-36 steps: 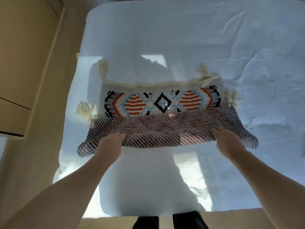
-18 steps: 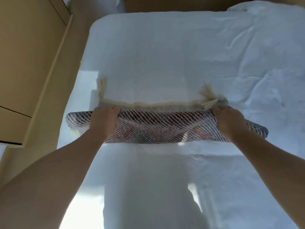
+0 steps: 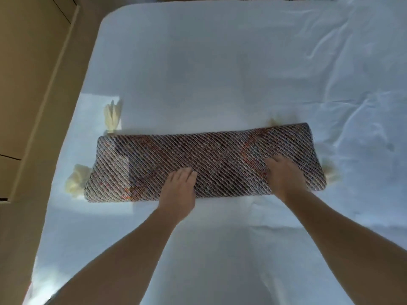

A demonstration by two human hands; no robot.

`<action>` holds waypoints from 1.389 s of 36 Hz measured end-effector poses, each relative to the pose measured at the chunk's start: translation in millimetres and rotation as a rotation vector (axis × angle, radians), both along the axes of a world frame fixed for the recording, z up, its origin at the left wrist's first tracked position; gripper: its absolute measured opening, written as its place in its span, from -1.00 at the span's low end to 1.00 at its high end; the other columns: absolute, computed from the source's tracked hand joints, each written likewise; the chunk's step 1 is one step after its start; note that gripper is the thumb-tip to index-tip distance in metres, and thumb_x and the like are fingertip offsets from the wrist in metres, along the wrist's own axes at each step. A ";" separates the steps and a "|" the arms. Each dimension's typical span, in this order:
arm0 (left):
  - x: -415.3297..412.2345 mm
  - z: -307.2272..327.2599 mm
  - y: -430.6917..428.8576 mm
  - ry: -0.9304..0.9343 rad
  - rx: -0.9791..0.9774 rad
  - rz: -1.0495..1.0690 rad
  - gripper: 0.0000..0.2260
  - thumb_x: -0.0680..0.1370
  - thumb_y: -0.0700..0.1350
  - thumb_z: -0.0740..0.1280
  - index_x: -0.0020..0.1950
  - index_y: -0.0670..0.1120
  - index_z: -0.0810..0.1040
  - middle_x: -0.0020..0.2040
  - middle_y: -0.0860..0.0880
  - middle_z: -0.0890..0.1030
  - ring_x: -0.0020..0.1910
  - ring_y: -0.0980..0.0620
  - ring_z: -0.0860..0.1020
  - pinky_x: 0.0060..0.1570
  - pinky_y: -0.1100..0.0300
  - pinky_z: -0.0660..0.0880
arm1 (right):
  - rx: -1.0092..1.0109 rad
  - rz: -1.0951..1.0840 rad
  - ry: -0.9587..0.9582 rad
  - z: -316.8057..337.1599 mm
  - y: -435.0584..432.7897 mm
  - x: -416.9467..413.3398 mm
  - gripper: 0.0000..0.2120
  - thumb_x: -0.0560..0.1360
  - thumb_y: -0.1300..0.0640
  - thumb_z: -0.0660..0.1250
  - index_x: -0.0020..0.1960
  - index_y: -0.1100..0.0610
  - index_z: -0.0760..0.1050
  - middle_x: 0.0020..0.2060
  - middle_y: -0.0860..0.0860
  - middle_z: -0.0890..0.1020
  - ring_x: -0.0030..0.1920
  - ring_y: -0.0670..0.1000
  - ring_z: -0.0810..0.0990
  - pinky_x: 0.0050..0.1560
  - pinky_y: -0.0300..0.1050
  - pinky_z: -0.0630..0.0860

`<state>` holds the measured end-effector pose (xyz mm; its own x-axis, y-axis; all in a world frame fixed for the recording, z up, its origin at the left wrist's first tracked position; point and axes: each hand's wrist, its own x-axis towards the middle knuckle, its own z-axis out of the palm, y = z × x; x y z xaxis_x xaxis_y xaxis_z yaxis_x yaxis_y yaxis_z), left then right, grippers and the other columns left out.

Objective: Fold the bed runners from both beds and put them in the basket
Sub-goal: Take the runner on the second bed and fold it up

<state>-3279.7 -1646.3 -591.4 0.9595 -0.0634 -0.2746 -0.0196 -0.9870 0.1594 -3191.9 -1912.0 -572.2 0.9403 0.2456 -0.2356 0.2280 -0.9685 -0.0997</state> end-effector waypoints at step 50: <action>105.0 54.5 -73.0 0.033 -0.737 0.624 -0.89 0.49 -0.14 0.29 -0.15 -0.18 0.53 -0.28 -0.06 0.55 -0.30 -0.02 0.49 -0.32 0.13 0.37 | 0.437 0.208 0.002 5.6 28.4 -39.6 -0.38 0.31 0.18 0.49 0.36 0.17 0.45 0.39 0.18 0.44 0.37 0.24 0.43 0.35 0.21 0.37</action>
